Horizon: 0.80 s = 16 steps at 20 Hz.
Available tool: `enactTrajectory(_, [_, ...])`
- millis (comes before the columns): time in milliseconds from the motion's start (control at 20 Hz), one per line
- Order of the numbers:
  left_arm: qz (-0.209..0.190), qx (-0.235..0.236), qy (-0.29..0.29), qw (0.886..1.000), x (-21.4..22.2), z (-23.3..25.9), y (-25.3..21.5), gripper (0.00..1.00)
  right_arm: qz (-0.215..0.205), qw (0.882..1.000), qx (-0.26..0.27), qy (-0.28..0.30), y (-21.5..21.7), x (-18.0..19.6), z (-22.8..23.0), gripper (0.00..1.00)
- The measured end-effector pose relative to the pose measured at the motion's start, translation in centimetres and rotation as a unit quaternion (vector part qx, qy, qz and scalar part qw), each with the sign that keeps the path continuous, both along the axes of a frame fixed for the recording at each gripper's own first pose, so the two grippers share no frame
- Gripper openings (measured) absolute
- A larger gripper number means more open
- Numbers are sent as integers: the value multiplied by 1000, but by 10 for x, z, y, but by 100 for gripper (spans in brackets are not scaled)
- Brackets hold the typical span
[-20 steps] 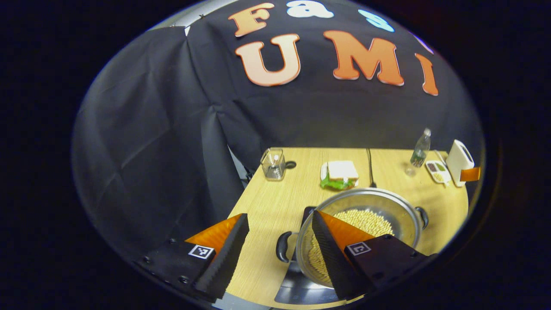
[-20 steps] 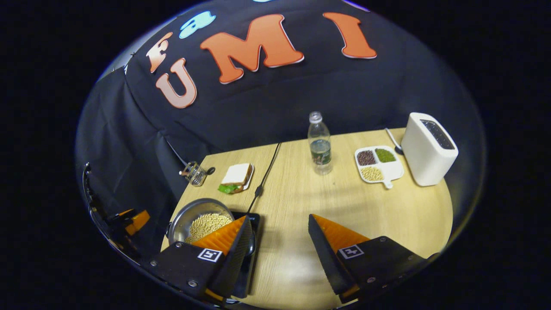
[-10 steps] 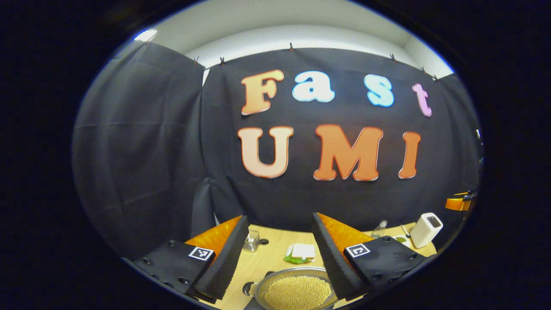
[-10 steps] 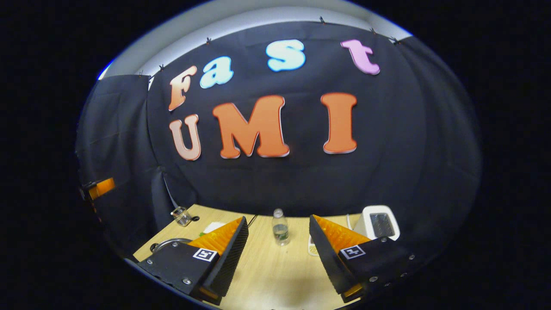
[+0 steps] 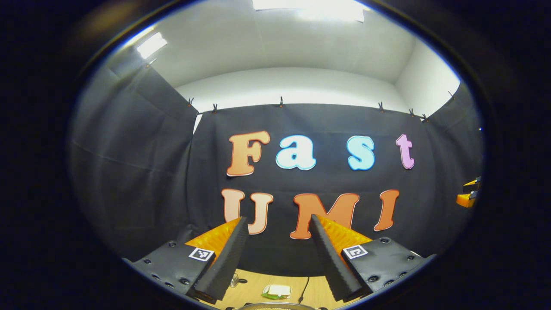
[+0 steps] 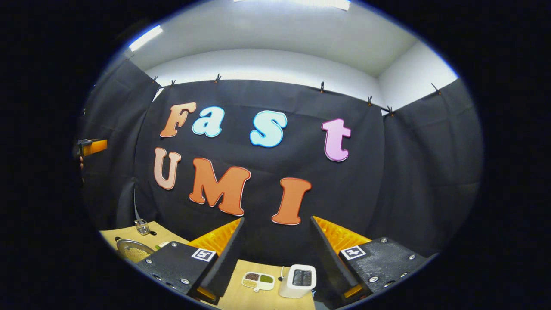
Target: First push the handle of the pot to place it horizontally, then grasp the pot with both hands and set it on the induction cooktop.
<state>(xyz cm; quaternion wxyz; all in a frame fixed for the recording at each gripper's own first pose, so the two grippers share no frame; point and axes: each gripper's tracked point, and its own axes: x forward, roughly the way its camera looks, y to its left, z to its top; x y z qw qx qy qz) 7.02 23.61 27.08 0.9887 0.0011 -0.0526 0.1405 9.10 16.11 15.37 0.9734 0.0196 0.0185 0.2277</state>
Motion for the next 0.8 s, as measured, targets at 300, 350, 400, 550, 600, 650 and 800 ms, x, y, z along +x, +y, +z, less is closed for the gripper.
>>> enactTrajectory(300, [-18,11,-63,998,-12,34,-33,95,7,997,62,-37,-15,-16,45,96])
enactTrajectory(350, [-22,11,-71,997,-13,38,-36,93,12,996,65,-55,-16,-20,53,94])
enactTrajectory(400, [-27,12,-81,996,-19,46,-39,93,13,995,66,-68,-20,-30,57,94])
enactTrajectory(550, [-20,30,-103,994,-30,63,-35,97,12,995,71,-71,-18,-37,63,92])
enactTrajectory(600, [-20,31,-107,994,-34,66,-38,93,13,995,71,-70,-17,-39,65,92])
enactTrajectory(650, [-22,30,-110,993,-35,66,-40,93,11,995,72,-73,-18,-40,68,95])
enactTrajectory(800, [-26,26,-113,993,-38,63,-41,93,13,993,78,-92,-18,-45,79,97])
